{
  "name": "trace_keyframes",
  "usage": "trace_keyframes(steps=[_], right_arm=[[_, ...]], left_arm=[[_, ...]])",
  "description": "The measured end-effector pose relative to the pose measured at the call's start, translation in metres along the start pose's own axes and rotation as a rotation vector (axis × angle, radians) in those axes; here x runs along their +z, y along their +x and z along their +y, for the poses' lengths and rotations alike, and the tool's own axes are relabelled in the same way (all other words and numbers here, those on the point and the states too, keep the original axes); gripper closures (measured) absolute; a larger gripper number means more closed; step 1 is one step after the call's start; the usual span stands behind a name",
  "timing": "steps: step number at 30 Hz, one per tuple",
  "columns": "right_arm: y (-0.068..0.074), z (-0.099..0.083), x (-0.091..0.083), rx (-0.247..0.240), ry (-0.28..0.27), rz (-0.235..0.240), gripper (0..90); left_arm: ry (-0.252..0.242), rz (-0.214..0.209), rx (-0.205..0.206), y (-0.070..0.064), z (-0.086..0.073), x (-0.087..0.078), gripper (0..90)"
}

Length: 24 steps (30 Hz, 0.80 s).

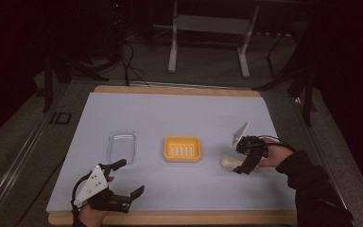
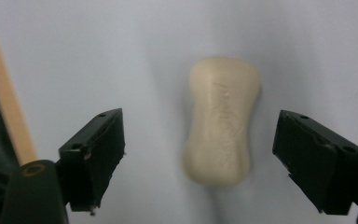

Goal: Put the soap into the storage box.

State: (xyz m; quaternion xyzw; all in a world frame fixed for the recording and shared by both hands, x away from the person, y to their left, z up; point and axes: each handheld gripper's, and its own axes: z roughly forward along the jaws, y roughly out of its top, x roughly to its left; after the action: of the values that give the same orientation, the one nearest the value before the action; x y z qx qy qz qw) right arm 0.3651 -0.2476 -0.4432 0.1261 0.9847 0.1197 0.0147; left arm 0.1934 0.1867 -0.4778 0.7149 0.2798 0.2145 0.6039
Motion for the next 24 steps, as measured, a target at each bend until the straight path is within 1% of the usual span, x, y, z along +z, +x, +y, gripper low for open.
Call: trace_keyframes(steps=[4,6,9,11,13,20,21,24], right_arm=[[-0.005,-0.002,0.006,0.003,-0.022,0.013,20.2],[-0.007,-0.004,0.008,-0.004,-0.037,-0.001,21.8],[-0.010,-0.006,0.012,0.008,-0.060,0.001,22.9],[-0.010,-0.007,0.015,0.015,-0.057,0.004,23.0],[-0.010,-0.007,0.018,0.011,-0.048,0.005,24.1],[-0.013,-0.009,0.027,0.022,-0.048,-0.010,26.8],[-0.013,-0.009,0.028,0.021,-0.045,-0.009,28.7],[-0.014,-0.010,0.034,0.027,-0.021,-0.002,29.4]], left_arm=[[0.000,0.000,0.001,0.000,0.000,0.000,1.1],[0.000,0.000,0.000,0.000,0.000,0.000,1.1],[-0.001,-0.001,0.001,0.000,0.000,0.000,1.1],[-0.001,-0.001,0.000,0.000,0.000,0.000,1.1],[0.000,-0.002,0.000,0.000,0.000,0.000,1.1],[0.001,-0.002,0.001,0.000,0.000,0.000,1.1],[0.003,-0.002,0.002,0.000,0.000,0.000,1.1],[0.003,-0.003,0.001,0.000,0.000,0.000,1.1]])
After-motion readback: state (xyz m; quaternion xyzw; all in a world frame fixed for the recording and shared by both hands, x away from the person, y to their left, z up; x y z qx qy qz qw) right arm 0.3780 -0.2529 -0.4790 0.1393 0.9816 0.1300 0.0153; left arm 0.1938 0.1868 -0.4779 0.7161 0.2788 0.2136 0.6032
